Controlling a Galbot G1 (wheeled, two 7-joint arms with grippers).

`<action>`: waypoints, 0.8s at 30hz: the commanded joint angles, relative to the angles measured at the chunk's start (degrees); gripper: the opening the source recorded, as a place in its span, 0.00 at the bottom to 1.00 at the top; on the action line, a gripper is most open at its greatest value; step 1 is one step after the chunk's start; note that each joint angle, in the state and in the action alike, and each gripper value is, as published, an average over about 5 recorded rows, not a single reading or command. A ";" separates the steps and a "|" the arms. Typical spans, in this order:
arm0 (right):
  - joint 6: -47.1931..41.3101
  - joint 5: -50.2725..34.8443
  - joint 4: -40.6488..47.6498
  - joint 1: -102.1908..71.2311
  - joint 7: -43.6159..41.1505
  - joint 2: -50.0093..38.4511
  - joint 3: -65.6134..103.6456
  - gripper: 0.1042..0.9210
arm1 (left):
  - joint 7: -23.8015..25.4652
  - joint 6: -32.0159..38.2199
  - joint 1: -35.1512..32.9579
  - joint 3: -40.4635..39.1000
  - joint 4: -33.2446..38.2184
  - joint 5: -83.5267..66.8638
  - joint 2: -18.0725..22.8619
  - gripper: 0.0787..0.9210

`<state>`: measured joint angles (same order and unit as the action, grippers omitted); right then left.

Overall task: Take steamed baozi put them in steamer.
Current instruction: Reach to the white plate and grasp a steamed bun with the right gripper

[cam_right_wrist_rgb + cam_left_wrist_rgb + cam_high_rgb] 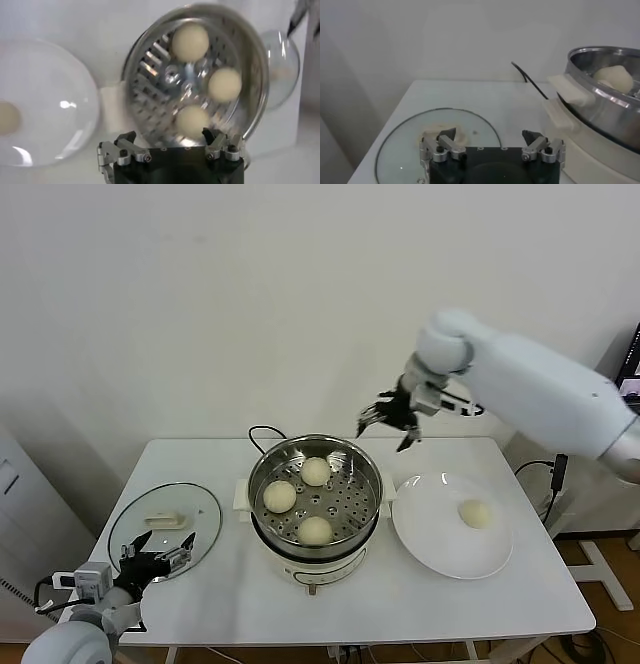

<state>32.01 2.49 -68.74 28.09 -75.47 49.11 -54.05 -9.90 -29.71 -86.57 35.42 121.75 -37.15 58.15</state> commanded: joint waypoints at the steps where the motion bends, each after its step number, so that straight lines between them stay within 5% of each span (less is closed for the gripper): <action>1: -17.52 -7.79 6.64 0.47 -2.86 -9.57 -0.90 0.88 | -0.03 -0.08 -0.07 0.03 0.07 -0.03 -0.03 0.88; 24: -12.72 9.24 18.89 -21.14 0.27 -8.11 12.92 0.88 | -0.08 -0.33 0.19 0.19 0.22 -0.22 -0.07 0.88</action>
<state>20.10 6.85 -53.88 14.30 -76.60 40.46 -46.50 -9.97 -30.02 -86.43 35.66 122.05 -37.38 58.07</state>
